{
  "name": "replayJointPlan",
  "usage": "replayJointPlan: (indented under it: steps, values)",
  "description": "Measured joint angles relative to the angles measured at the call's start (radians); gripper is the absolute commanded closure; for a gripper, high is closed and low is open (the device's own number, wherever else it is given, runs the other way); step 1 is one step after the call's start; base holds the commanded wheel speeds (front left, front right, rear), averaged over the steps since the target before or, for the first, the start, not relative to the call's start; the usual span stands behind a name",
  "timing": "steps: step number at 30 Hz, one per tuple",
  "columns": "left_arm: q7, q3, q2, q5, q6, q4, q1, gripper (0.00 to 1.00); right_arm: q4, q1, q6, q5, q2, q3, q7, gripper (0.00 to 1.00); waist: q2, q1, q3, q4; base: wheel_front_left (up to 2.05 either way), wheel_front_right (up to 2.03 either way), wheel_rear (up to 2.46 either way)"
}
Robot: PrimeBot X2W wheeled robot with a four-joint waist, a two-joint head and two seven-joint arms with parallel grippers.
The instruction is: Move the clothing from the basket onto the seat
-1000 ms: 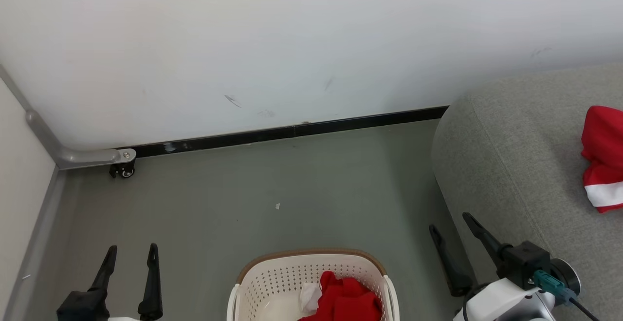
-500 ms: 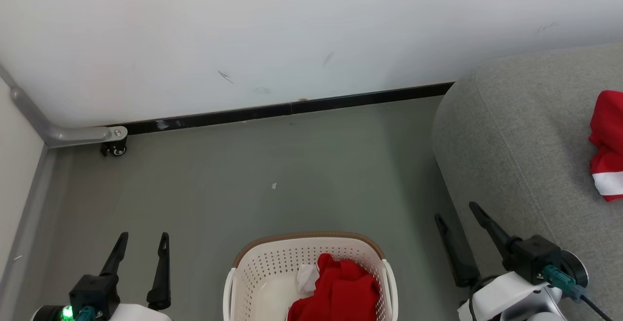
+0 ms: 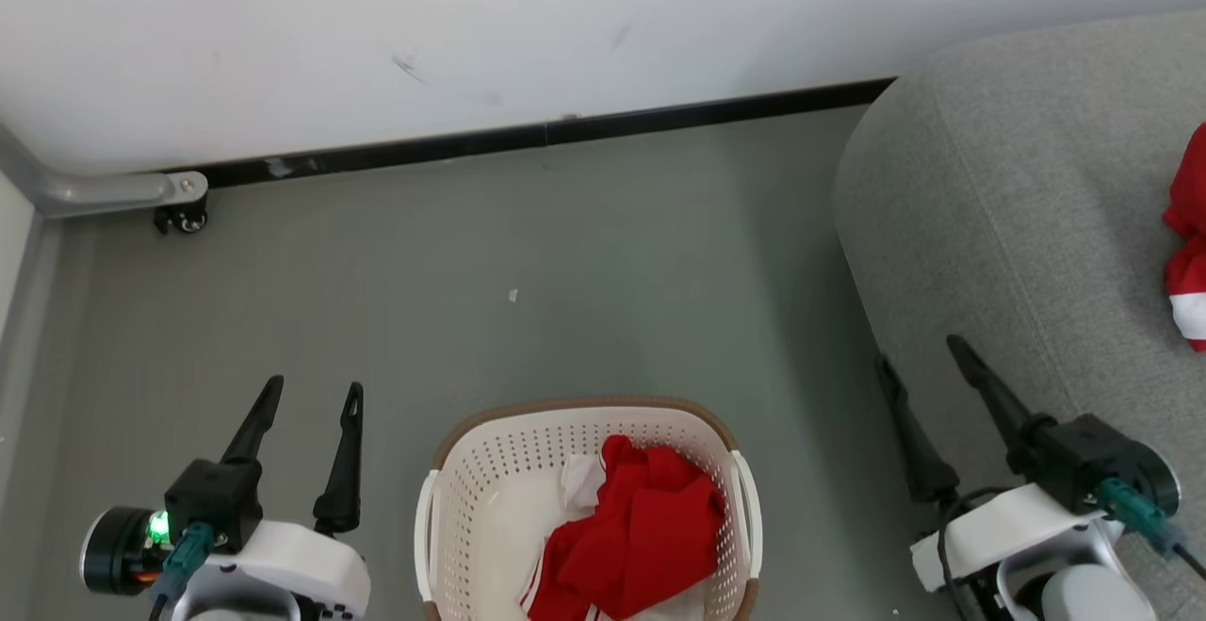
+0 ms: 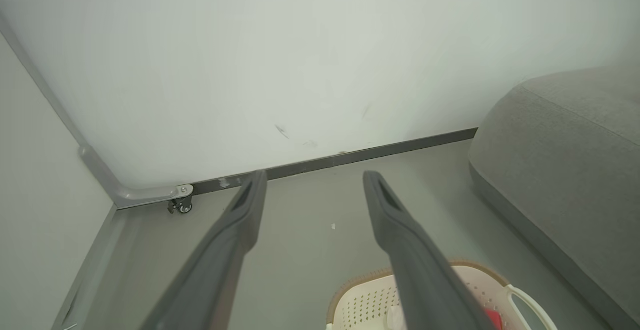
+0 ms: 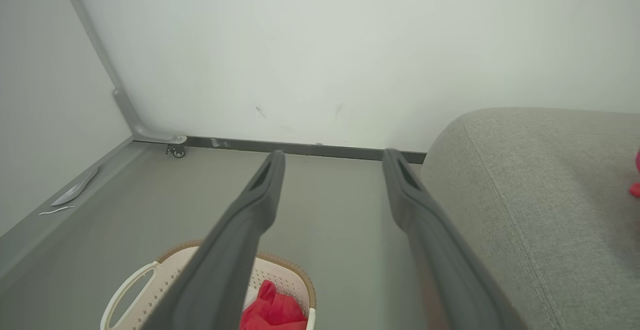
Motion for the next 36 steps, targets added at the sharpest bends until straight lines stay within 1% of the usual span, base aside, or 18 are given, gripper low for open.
replayJointPlan:
  steps: [9,13,23,30,36]
  values:
    - [0.017,-0.022,-0.001,0.013,-0.017,-0.002,-0.088,0.00,-0.040,-0.034,0.000,-0.002,0.000,-0.036,0.000,0.00,0.0000,0.0000,0.094,-0.019,0.00,0.00,0.00]
    - [0.022,-0.033,-0.003,0.020,-0.017,-0.003,-0.118,0.00,-0.053,-0.055,0.000,-0.002,0.000,-0.054,-0.001,0.00,0.0000,0.0000,0.128,-0.028,0.00,0.00,0.00]
    - [0.043,-0.093,-0.008,0.065,-0.066,0.019,-0.221,0.00,-0.080,-0.100,0.000,-0.001,0.001,-0.098,-0.013,0.00,0.0000,0.0000,0.240,-0.071,0.00,0.00,0.00]
    - [0.057,-0.147,-0.019,0.089,-0.091,0.062,-0.271,0.00,-0.095,-0.135,0.000,0.008,0.002,-0.115,-0.018,0.00,0.0000,0.0001,0.304,-0.104,0.00,0.00,0.00]
    - [0.077,-0.186,-0.024,0.111,-0.123,0.119,-0.302,0.00,-0.102,-0.160,0.000,0.016,0.002,-0.122,-0.023,0.00,0.0000,0.0000,0.355,-0.134,0.00,0.00,0.00]
